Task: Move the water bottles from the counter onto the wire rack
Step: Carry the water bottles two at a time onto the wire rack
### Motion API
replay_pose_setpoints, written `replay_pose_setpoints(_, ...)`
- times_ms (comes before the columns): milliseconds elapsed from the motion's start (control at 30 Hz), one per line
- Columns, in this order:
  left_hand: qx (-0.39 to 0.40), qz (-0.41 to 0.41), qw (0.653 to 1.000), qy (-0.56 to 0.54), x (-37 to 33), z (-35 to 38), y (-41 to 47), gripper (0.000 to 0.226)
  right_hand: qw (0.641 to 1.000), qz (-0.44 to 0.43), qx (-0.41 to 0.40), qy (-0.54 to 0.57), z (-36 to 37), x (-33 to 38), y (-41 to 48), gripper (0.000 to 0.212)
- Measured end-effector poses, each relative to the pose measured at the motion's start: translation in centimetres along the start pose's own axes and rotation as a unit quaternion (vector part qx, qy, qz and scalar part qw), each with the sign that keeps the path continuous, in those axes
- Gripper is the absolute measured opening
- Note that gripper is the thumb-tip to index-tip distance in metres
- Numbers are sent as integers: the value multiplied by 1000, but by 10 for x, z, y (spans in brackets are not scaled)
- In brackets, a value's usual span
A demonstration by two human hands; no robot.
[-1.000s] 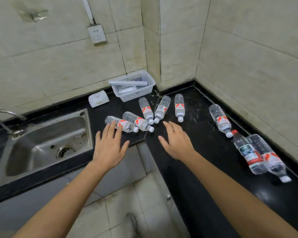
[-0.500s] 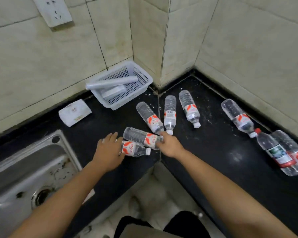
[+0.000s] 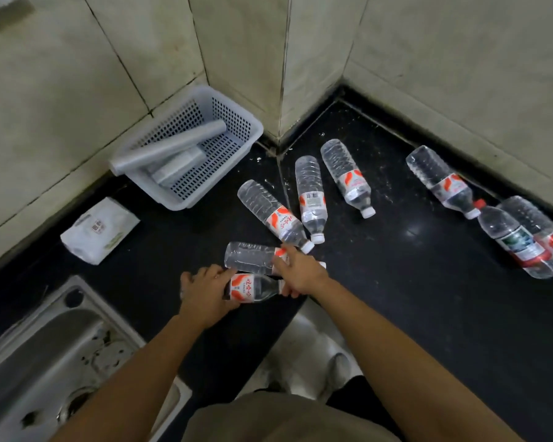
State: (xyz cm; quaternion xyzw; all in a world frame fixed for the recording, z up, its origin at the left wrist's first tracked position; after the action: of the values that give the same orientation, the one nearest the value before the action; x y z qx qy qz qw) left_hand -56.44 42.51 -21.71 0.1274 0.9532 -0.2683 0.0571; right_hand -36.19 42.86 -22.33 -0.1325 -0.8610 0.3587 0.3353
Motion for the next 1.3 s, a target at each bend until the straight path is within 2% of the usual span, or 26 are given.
replay_pose_setpoints(133,-4,1,1000,5,0,0,4,81,997,12,-53,-60,-14,-9,1,57)
replay_pose_setpoints(333,-26,-13,999,17,-1,2,4,80,977,20,-90,-191,-40,-39,-17,66)
replay_pose_setpoints(467,-44,-37,998,23,-2,1,6,80,978,49,-108,-171,-55,-69,-32,69)
replay_pose_setpoints(533,-51,-47,997,24,-5,2,9,80,982,95,-122,-105,-64,-89,-35,80)
replay_pose_setpoints(633,-62,-48,997,14,-6,2,12,80,970,161,-159,90,-66,-111,-34,110)
replay_pose_setpoints(667,-64,-48,997,12,-6,2,13,81,954,174,-172,172,-60,-114,-33,119)
replay_pose_setpoints(767,-56,-54,997,13,-4,3,15,82,877,226,-202,372,-34,-122,-31,140)
replay_pose_setpoints(833,-59,-57,997,11,-3,3,14,82,839,267,-202,430,-23,-126,-28,147)
replay_pose_setpoints(900,-60,-56,997,12,-5,3,13,82,815,284,-203,463,-24,-129,-21,156)
replay_pose_setpoints(1033,-25,-75,996,31,-17,6,14,90,768,246,-217,549,-30,-135,-7,178)
replay_pose_setpoints(1100,-11,-65,997,38,-30,9,16,98,764,223,-231,560,-36,-138,-10,172)
replay_pose_setpoints(1200,7,-16,998,59,-54,13,22,98,789,190,-284,510,-65,-145,-29,151)
replay_pose_setpoints(1300,31,72,993,86,-88,20,26,85,831,106,-353,417,-114,-142,-59,100)
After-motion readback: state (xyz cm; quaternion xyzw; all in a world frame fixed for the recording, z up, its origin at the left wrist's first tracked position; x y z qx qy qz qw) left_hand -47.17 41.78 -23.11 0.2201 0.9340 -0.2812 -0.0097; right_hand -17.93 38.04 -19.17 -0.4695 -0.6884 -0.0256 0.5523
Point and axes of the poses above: each hand's wrist, its own y-axis towards the middle knuckle, its own z-axis out of the palm, x = y × z, the point moved 10 cm from there along y, towards the middle knuckle
